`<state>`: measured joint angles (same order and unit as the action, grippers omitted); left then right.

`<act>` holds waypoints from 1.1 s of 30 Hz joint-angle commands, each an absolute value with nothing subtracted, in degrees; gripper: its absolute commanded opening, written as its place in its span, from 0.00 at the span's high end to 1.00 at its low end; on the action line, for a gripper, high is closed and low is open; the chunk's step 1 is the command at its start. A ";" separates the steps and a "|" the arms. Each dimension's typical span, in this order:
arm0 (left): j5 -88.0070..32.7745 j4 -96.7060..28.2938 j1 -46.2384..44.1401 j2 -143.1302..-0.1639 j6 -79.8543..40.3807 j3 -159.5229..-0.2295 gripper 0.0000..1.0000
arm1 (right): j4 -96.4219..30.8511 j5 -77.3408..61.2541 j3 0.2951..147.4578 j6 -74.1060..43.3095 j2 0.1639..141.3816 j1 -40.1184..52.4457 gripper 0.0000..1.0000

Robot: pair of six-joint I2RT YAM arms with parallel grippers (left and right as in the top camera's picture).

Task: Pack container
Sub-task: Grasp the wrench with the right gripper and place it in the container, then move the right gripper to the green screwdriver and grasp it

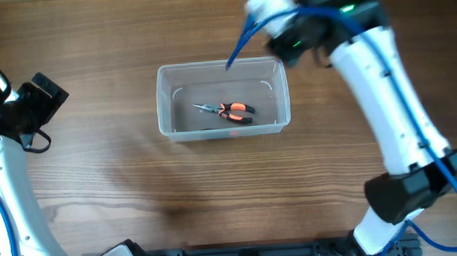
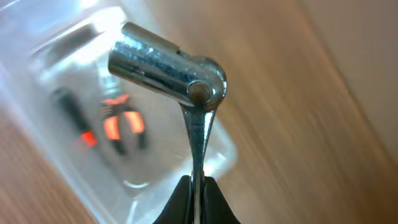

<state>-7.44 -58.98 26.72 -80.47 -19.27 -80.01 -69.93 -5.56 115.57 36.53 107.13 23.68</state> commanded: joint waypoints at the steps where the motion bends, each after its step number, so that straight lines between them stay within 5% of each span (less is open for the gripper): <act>1: -8.54 -58.98 26.46 -80.25 -19.75 -80.38 0.00 | -69.89 -6.07 111.92 50.15 112.60 29.91 0.95; 8: -8.54 -59.02 26.46 -80.25 -19.75 -80.38 0.00 | -63.70 -6.70 108.07 50.94 124.33 30.06 0.94; 18: -8.54 -59.46 26.46 -80.25 -19.75 -80.38 0.00 | -60.53 -6.72 108.09 47.13 129.14 26.26 0.81; 21: -8.54 -59.46 26.46 -80.25 -19.73 -80.38 0.00 | -62.17 -6.50 109.10 41.36 128.75 26.44 0.90; 26: -8.49 -59.42 26.46 -80.25 -19.73 -80.38 0.00 | -64.31 -6.44 114.48 26.89 122.80 26.33 0.82; 27: -8.49 -59.42 26.46 -80.25 -19.73 -80.38 0.00 | -64.29 -6.26 115.07 24.88 120.09 26.20 0.79; 30: -8.51 -59.42 26.46 -80.25 -19.73 -80.38 0.00 | -64.12 -1.45 115.42 17.78 109.82 24.23 0.28; 33: -8.51 -59.42 26.46 -80.25 -19.75 -80.38 0.00 | -65.01 -0.43 115.42 10.98 101.27 18.06 0.01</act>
